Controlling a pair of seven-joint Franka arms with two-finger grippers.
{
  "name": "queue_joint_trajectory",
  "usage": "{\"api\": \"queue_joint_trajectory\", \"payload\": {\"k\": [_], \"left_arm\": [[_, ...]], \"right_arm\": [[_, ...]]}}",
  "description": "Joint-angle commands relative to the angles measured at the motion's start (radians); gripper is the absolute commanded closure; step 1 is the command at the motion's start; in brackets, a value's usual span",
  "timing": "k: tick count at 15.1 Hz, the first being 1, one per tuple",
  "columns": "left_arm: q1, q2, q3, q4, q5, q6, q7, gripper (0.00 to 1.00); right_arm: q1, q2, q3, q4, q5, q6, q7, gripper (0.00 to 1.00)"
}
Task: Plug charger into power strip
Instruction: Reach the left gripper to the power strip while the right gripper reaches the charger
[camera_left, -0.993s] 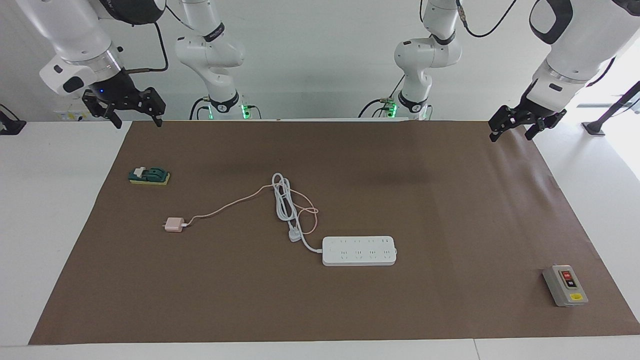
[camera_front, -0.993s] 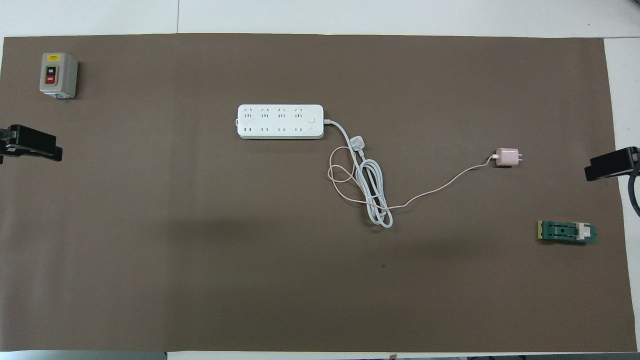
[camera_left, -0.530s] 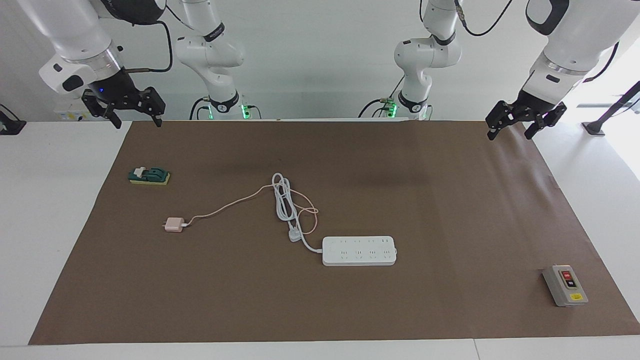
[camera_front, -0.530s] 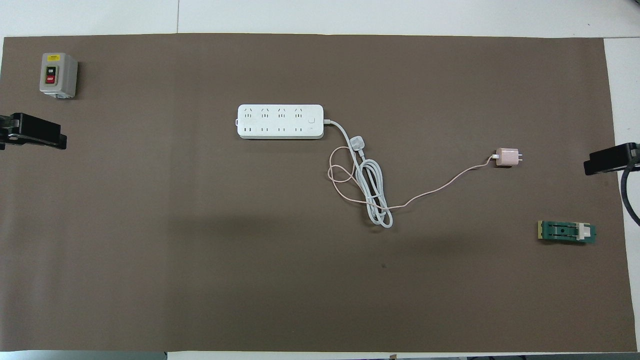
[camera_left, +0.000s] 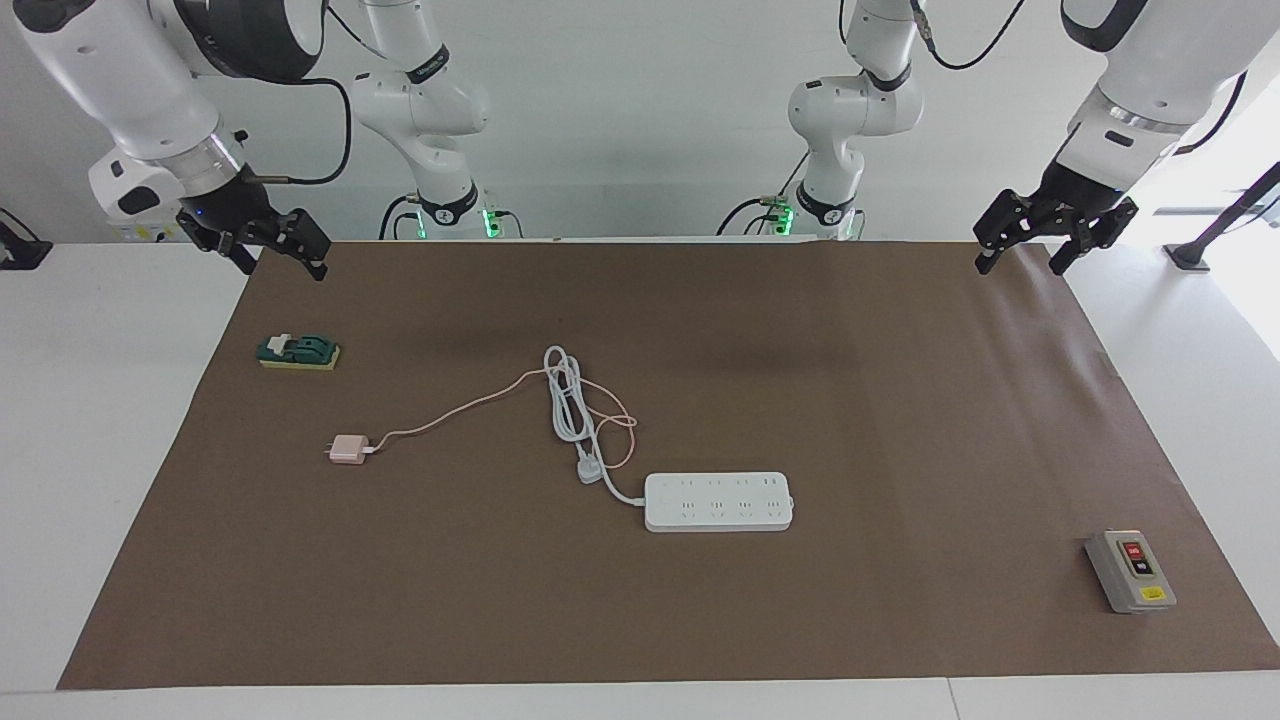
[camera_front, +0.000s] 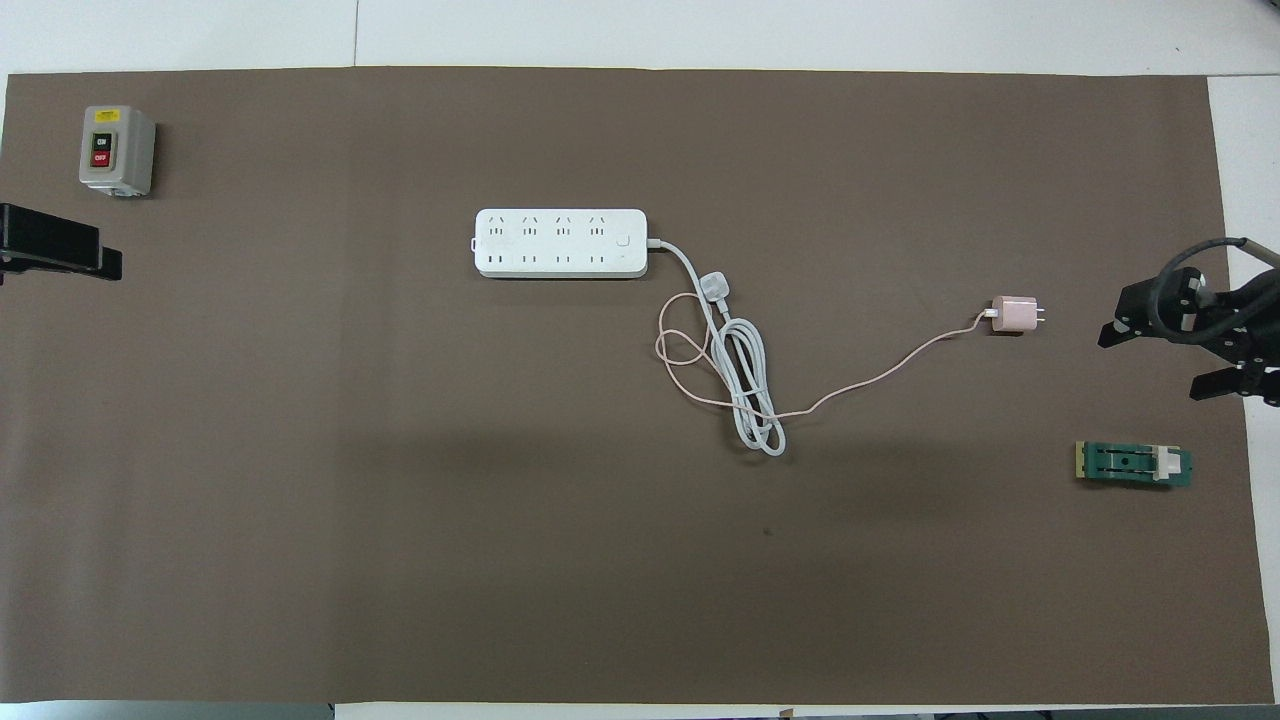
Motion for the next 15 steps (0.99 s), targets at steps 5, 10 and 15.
{"api": "queue_joint_trajectory", "payload": {"k": [5,10,15], "left_arm": [[-0.046,0.118,-0.013,0.041,0.017,-0.037,0.012,0.0],[-0.049,0.124,-0.016,0.043,-0.138,-0.046,0.012,0.0],[0.012,0.19,-0.016,0.032,-0.576,-0.076,0.061,0.0]], "right_arm": [[-0.14,0.181,0.007,-0.027,0.258,0.156,0.279,0.0],[-0.181,0.27,0.003,-0.1,0.429,0.271,0.354,0.0],[-0.217,0.35,0.003,-0.101,0.575,0.272,0.33,0.0]]}}
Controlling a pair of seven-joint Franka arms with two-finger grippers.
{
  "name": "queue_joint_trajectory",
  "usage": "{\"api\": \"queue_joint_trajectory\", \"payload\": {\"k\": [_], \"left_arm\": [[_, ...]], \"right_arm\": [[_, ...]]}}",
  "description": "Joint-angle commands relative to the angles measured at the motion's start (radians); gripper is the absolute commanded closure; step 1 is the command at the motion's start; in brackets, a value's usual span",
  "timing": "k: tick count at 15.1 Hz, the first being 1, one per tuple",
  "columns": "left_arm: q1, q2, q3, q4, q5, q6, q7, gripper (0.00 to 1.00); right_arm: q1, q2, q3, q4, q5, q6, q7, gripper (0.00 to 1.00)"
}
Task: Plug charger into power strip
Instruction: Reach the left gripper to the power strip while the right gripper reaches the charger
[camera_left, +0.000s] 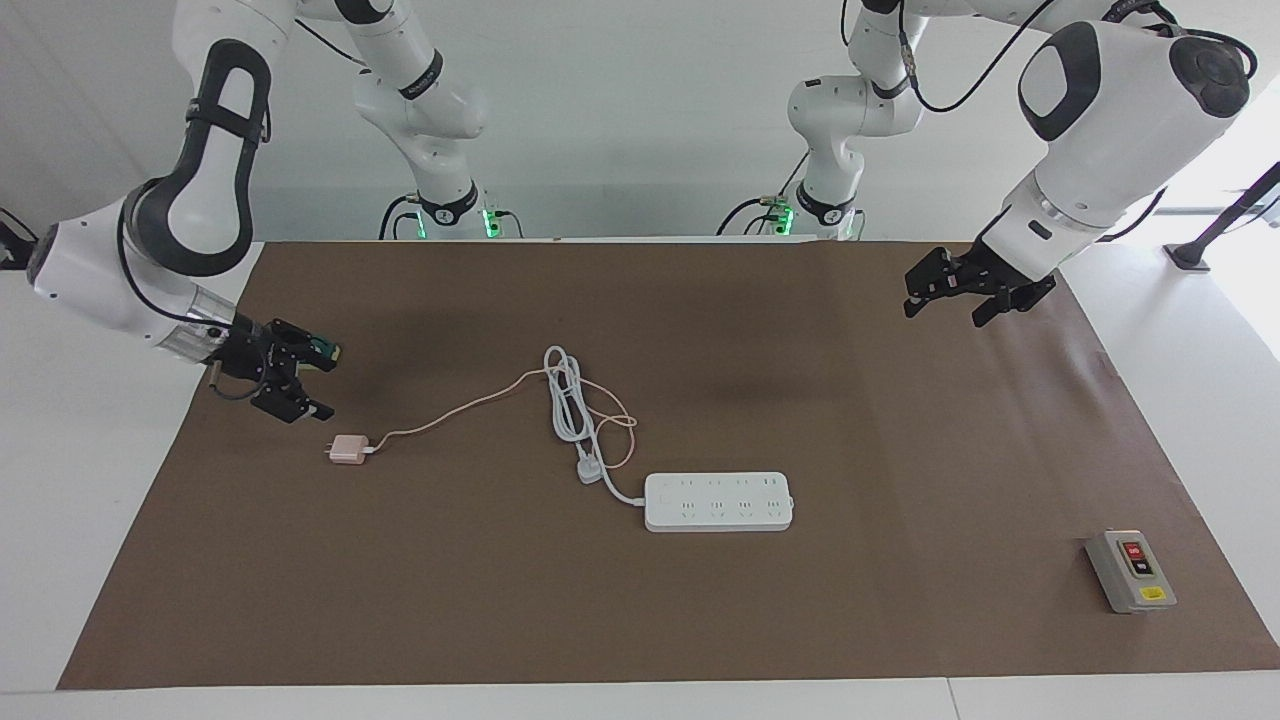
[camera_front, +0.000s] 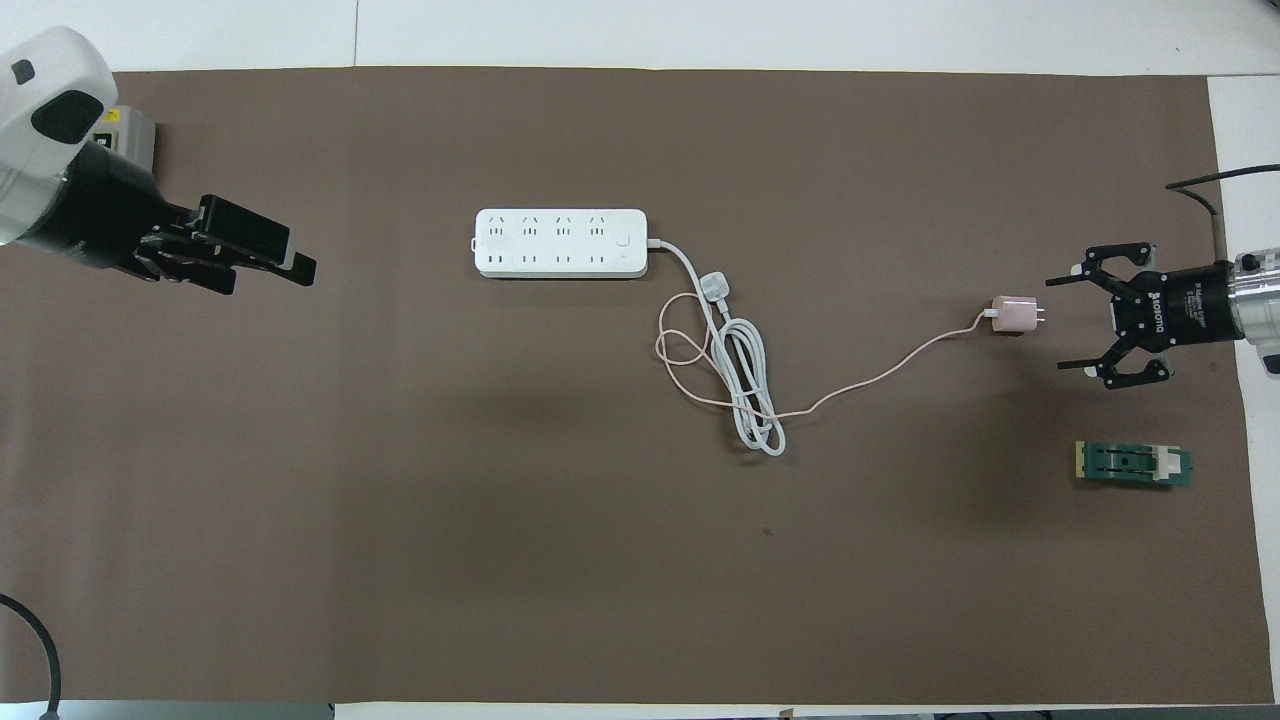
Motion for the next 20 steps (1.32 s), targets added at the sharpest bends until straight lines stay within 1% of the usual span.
{"api": "queue_joint_trajectory", "payload": {"k": [1,3,5,7,10,12,14,17,20], "left_arm": [[0.059,0.07,-0.001,0.013,-0.247,-0.028,0.054,0.0],[0.07,0.105,-0.002,0.005,-0.402,-0.028,0.079,0.0],[0.073,0.131,-0.001,-0.032,-0.537,-0.008,0.135,0.0],[0.067,0.141,-0.001,-0.111,-0.661,0.061,0.208,0.0],[0.056,0.141,-0.001,-0.219,-0.757,0.117,0.34,0.0],[0.057,0.136,-0.001,-0.323,-0.841,0.123,0.466,0.0],[0.065,0.13,-0.001,-0.392,-0.881,0.123,0.532,0.0],[0.061,0.13,-0.001,-0.458,-0.987,0.136,0.572,0.0],[0.054,0.122,-0.001,-0.471,-1.001,0.209,0.571,0.0]], "right_arm": [[-0.019,0.03,0.011,-0.005,0.06,0.01,-0.023,0.0],[-0.039,0.062,0.011,-0.012,0.092,0.009,-0.107,0.0],[-0.044,0.077,0.011,-0.022,0.106,0.024,-0.16,0.0],[-0.038,0.079,0.011,-0.022,0.126,0.044,-0.163,0.0],[-0.036,0.087,0.011,-0.028,0.169,0.058,-0.169,0.0],[-0.036,0.099,0.011,-0.028,0.172,0.069,-0.18,0.0],[-0.033,0.114,0.011,-0.028,0.204,0.084,-0.206,0.0],[-0.035,0.134,0.011,-0.029,0.205,0.084,-0.247,0.0],[-0.036,0.165,0.011,-0.026,0.206,0.096,-0.298,0.0]]}}
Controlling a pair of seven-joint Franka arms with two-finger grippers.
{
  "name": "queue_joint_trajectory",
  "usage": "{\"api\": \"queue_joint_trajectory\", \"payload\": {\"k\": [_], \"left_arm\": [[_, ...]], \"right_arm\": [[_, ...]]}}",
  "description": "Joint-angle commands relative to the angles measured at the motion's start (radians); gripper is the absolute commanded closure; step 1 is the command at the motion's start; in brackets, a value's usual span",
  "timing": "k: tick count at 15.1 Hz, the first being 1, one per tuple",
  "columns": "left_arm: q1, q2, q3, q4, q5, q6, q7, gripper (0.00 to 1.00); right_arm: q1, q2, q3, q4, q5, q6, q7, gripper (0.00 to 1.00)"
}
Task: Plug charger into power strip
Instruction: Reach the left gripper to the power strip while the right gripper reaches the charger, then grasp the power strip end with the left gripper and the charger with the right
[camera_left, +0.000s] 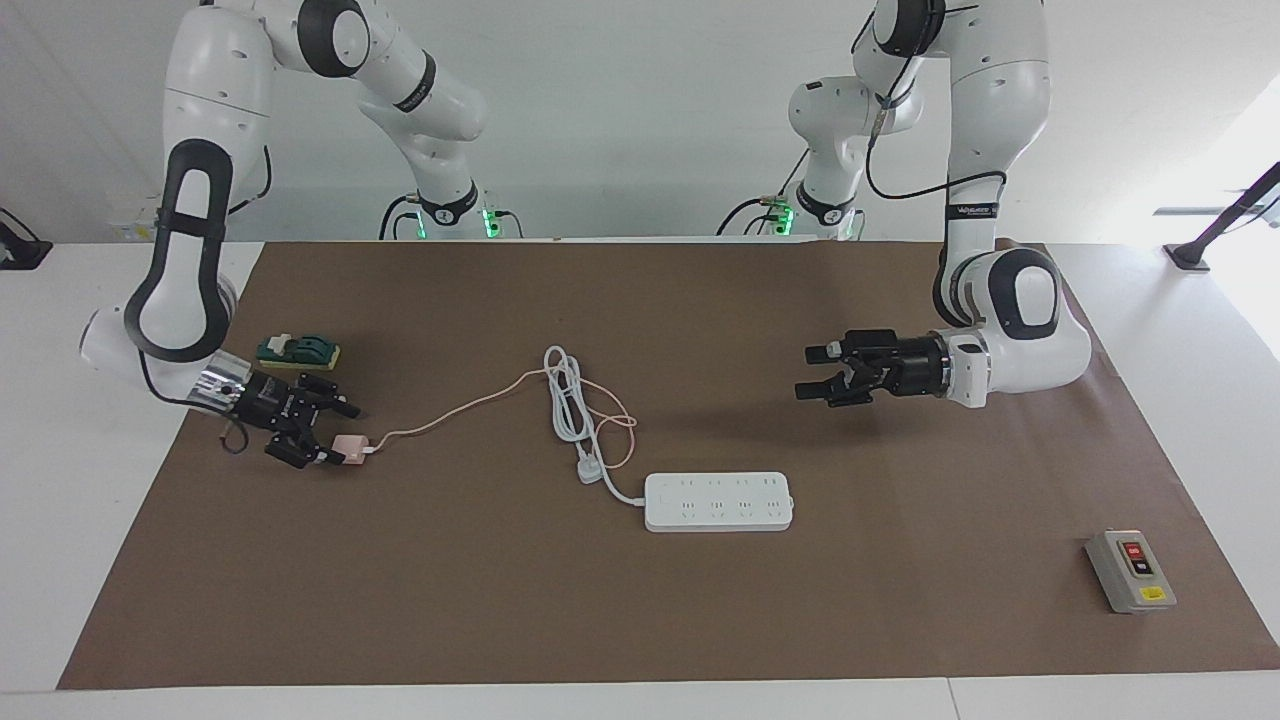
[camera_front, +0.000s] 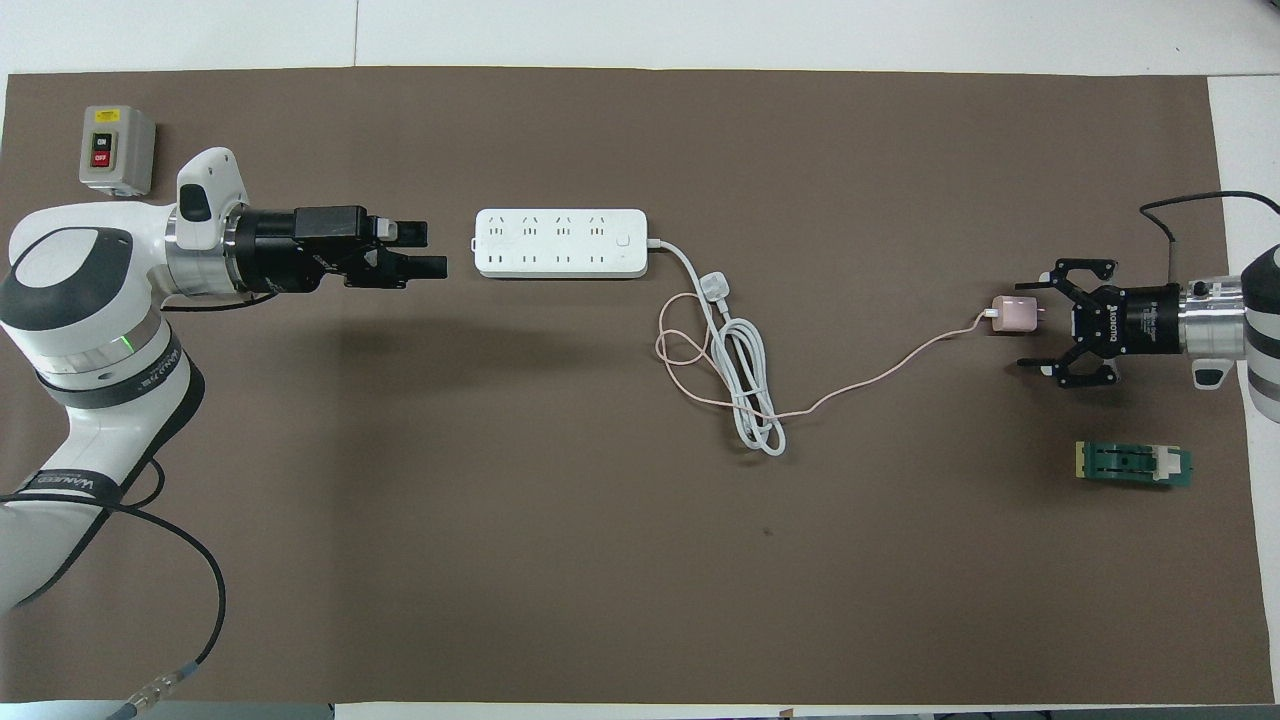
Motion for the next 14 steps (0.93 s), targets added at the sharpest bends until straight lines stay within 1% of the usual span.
{"api": "queue_joint_trajectory", "payload": {"k": [1,2,4,8,9,14], "left_arm": [[-0.009,-0.047,0.004,-0.056,-0.028,0.068,0.014,0.0],[-0.009,-0.046,0.003,-0.062,-0.031,0.07,0.012,0.0],[-0.011,-0.031,0.003,-0.068,-0.074,0.068,0.009,0.0],[-0.026,-0.031,0.001,-0.076,-0.08,0.07,0.007,0.0],[-0.026,-0.029,0.001,-0.074,-0.098,0.07,0.006,0.0],[-0.048,-0.027,0.001,-0.07,-0.112,0.062,-0.003,0.0]], "right_arm": [[-0.015,0.019,0.007,-0.002,0.03,0.019,-0.06,0.0],[-0.018,0.03,0.009,-0.001,0.035,0.022,-0.079,0.0],[-0.023,0.05,0.007,-0.003,0.081,0.02,-0.126,0.0],[-0.038,0.053,0.007,0.0,0.101,0.023,-0.133,0.0],[-0.032,0.056,0.007,0.003,0.104,0.037,-0.13,0.0],[-0.012,0.063,0.004,0.023,0.049,0.081,-0.114,0.0]]}}
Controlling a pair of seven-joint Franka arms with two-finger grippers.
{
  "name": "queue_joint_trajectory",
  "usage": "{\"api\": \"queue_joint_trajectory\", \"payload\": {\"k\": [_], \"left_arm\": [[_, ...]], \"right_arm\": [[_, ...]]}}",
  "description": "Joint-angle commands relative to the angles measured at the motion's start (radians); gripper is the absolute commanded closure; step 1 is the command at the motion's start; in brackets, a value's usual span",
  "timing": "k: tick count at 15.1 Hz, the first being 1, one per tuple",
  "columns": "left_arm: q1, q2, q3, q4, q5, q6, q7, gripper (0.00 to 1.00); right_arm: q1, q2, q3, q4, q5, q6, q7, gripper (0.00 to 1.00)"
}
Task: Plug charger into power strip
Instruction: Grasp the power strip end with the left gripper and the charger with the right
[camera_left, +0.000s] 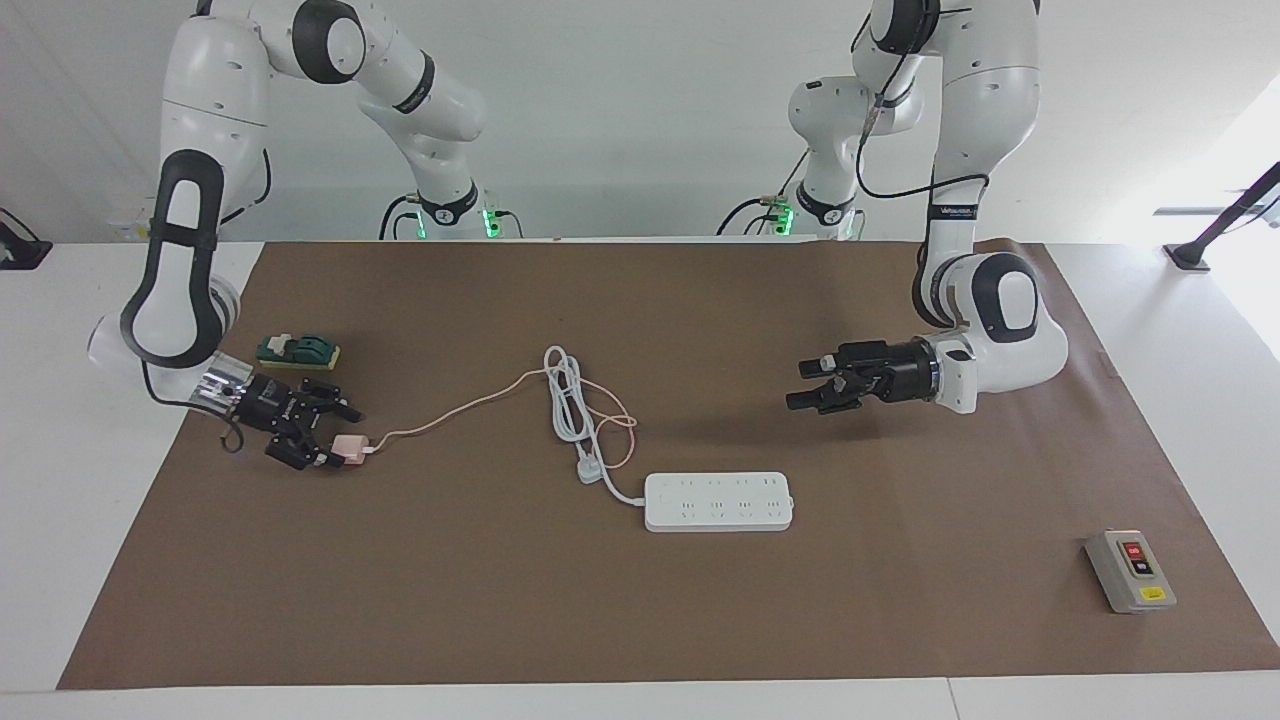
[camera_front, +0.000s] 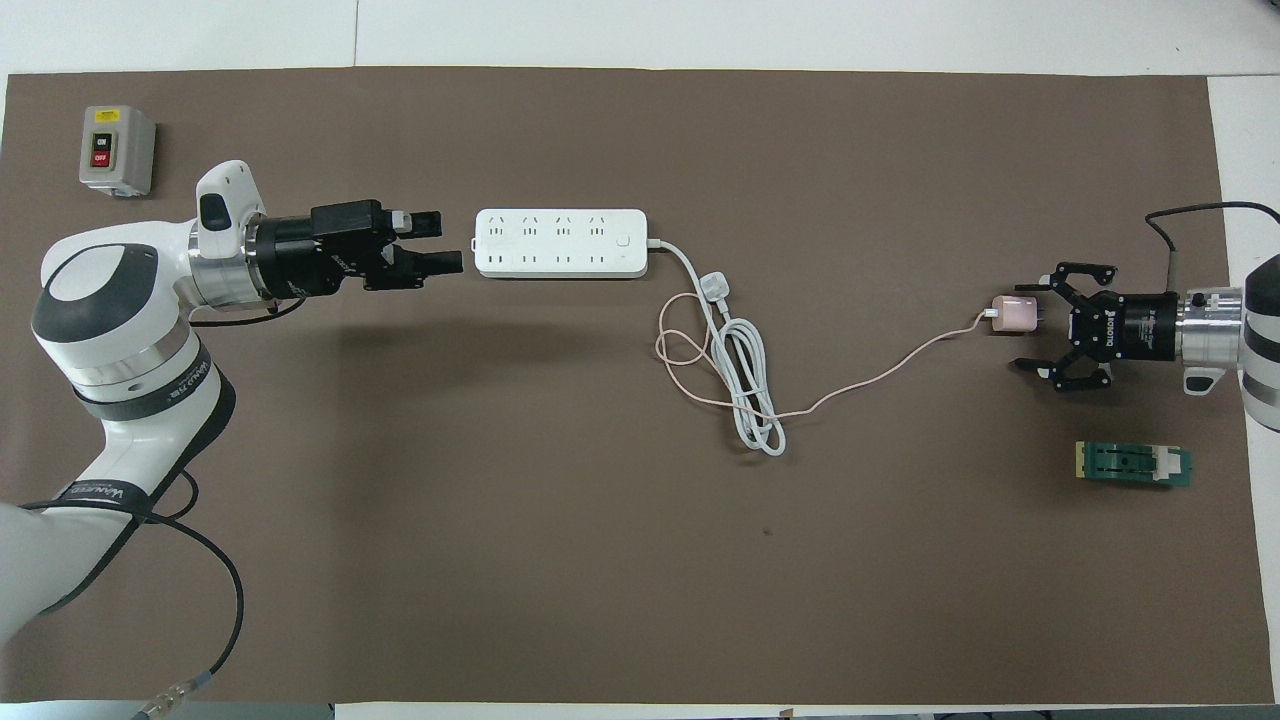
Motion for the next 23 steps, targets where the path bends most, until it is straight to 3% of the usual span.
{"api": "queue_joint_trajectory", "payload": {"k": [1,6,20,21,22,23], "left_arm": [[-0.021,-0.021,0.008,-0.021,-0.028,0.014,-0.003,0.0],[-0.035,0.001,0.005,-0.013,-0.051,0.005,-0.002,0.0],[-0.031,0.024,0.008,0.008,-0.043,-0.041,0.006,0.0],[-0.032,0.022,0.008,0.008,-0.043,-0.039,0.003,0.0],[-0.032,0.022,0.009,0.008,-0.041,-0.041,0.0,0.0],[-0.032,0.022,0.009,0.008,-0.041,-0.041,-0.002,0.0]], "right_arm": [[0.008,0.052,0.007,0.039,-0.021,0.088,-0.008,0.0],[0.051,0.042,0.007,0.071,-0.032,0.073,0.195,0.0],[0.051,0.052,0.007,0.096,-0.038,0.099,0.19,0.0],[0.051,0.05,0.007,0.091,-0.038,0.102,0.189,0.02],[0.051,0.05,0.007,0.086,-0.038,0.111,0.186,0.17],[0.053,0.05,0.007,0.085,-0.038,0.114,0.184,0.43]]}}
